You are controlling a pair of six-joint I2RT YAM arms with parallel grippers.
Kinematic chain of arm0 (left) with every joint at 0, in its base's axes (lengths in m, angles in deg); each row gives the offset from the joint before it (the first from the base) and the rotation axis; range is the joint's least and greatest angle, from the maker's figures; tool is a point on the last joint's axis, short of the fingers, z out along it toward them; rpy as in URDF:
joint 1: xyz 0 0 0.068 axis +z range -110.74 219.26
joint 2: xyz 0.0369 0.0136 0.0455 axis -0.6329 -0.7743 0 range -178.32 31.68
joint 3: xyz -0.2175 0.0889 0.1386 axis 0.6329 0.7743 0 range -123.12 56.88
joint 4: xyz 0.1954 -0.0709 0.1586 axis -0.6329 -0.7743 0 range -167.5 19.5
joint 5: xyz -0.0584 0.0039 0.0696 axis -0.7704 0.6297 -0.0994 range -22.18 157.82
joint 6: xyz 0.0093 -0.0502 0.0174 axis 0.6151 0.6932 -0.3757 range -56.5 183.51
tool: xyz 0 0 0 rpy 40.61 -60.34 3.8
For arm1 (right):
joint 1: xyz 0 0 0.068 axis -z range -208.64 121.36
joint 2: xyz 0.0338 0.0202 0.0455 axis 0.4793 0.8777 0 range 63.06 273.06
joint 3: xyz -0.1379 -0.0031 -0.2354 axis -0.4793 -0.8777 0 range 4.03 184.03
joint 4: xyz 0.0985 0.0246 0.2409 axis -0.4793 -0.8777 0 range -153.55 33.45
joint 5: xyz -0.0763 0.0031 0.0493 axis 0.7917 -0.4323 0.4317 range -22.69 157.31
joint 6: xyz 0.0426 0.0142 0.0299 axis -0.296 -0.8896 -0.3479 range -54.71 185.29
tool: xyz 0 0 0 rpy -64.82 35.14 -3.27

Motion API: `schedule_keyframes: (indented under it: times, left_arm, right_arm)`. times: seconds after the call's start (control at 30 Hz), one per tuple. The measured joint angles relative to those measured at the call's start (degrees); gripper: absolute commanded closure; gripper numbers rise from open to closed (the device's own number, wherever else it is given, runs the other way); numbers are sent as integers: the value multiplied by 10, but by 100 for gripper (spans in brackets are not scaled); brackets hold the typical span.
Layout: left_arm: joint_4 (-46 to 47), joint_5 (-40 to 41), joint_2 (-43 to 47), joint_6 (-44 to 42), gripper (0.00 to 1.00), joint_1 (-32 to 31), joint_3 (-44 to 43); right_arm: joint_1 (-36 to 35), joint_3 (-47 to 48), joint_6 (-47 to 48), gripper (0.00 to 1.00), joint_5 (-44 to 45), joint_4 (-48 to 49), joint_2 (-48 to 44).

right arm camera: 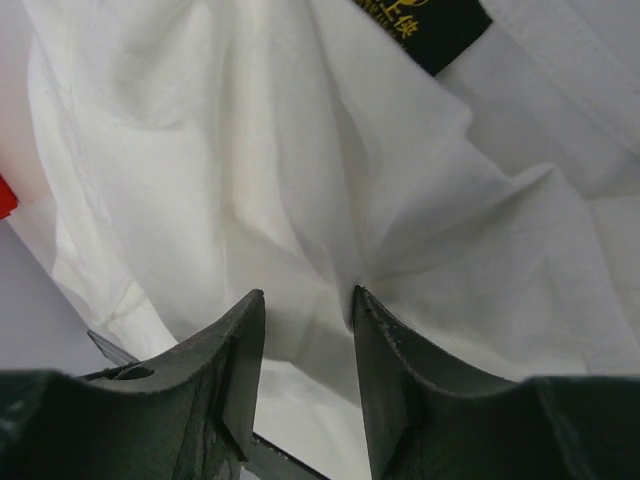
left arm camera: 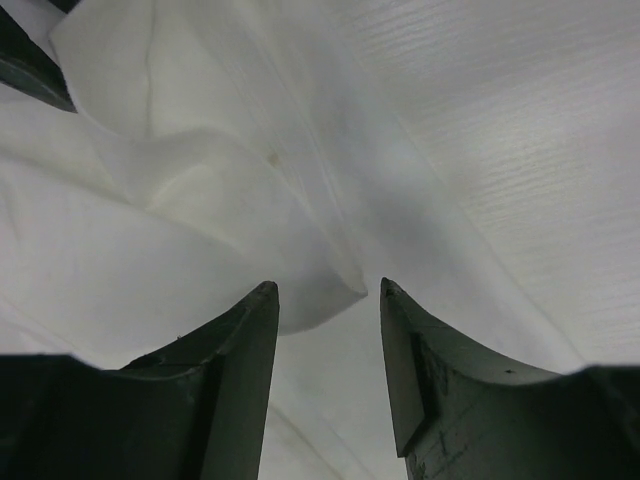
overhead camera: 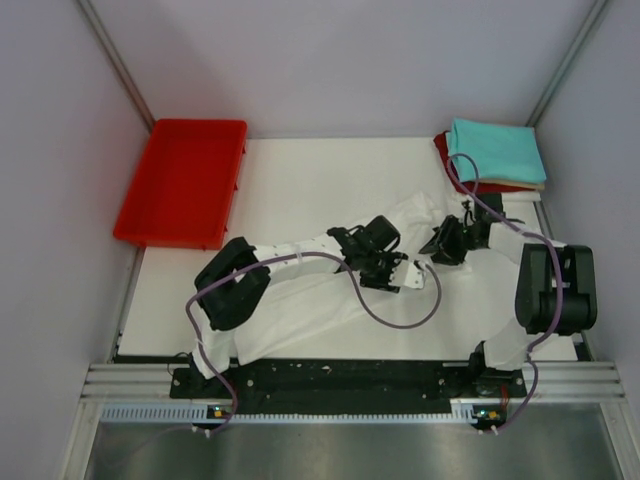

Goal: Fold and stack the t-shirts
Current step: Fold the other side of the tshirt into a rectangle

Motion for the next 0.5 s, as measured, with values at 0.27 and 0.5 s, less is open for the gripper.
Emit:
schedule_keyframes:
  times: [0.27,0.5]
  left_arm:
    - [-4,0,-28,-14,95,0,9]
    - [-29,7,-30,-6,100,0,-4]
  right_arm:
    - [-6,-5,1,100,-17,10,7]
    - [17,-8,27,100,20,-24,-17]
